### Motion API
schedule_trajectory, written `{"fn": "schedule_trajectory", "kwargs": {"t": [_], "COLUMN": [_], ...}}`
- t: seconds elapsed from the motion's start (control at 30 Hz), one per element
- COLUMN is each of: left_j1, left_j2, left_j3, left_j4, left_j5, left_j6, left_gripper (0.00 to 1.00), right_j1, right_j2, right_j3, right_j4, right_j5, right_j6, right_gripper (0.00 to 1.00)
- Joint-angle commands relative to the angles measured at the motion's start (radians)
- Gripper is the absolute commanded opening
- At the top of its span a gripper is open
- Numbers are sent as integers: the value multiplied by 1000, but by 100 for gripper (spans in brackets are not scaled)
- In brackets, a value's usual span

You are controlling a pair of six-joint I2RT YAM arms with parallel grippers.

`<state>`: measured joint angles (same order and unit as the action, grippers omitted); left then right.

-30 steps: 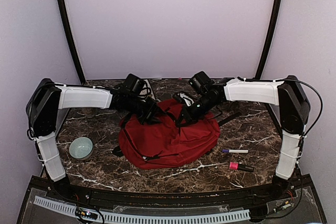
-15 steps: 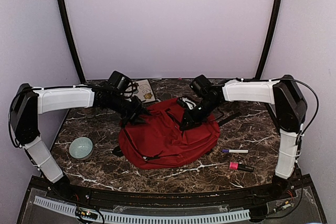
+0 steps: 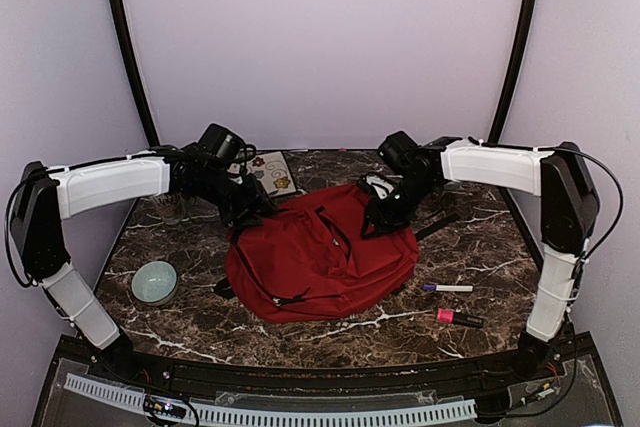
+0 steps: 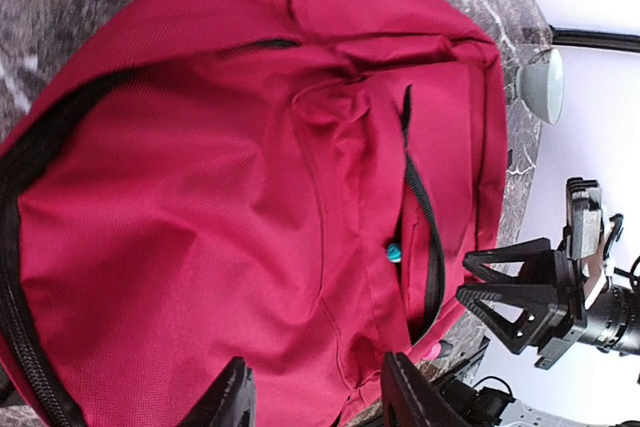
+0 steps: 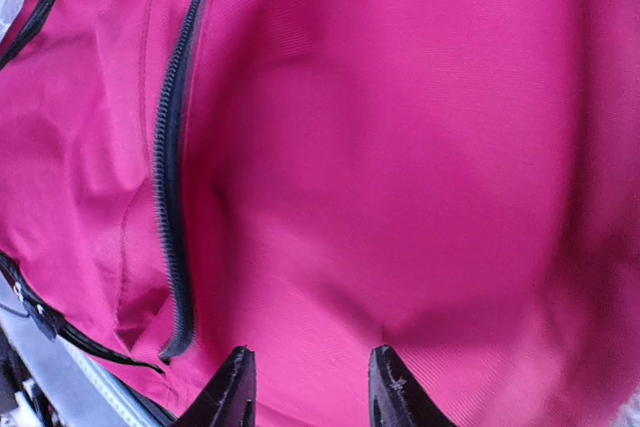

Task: Pack the student bag
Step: Place the lower front pocket of the student bag, then pick up the pen from the corner of the board.

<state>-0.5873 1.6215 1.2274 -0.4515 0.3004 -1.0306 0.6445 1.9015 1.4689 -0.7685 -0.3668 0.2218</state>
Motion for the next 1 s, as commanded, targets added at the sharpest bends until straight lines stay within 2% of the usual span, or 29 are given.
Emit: {"fn": "schedule_trajectory", "kwargs": {"t": [0.0, 0.23, 0.37, 0.57, 0.83, 0.97], "left_j1": [1, 1, 1, 1, 1, 1], "left_j2": [-28, 24, 63, 93, 173, 197], "left_j3": [64, 171, 243, 300, 380, 408], "left_j4": [-62, -77, -47, 55, 52, 38], "left_j5": [-57, -90, -62, 48, 122, 141], "left_j6": [135, 266, 359, 452, 495, 511], "left_gripper": [47, 51, 51, 53, 53, 53], "right_j1": [-30, -68, -87, -108, -110, -109], "right_j2": [-109, -288, -390, -469, -521, -497], "right_j3": [-7, -139, -244, -383, -545, -598], "right_j4": [-63, -76, -77, -89, -49, -27], "right_j5": [155, 373, 438, 420, 275, 241], "right_j6": [13, 124, 190, 187, 168, 160], "right_gripper": [43, 44, 43, 43, 44, 51]}}
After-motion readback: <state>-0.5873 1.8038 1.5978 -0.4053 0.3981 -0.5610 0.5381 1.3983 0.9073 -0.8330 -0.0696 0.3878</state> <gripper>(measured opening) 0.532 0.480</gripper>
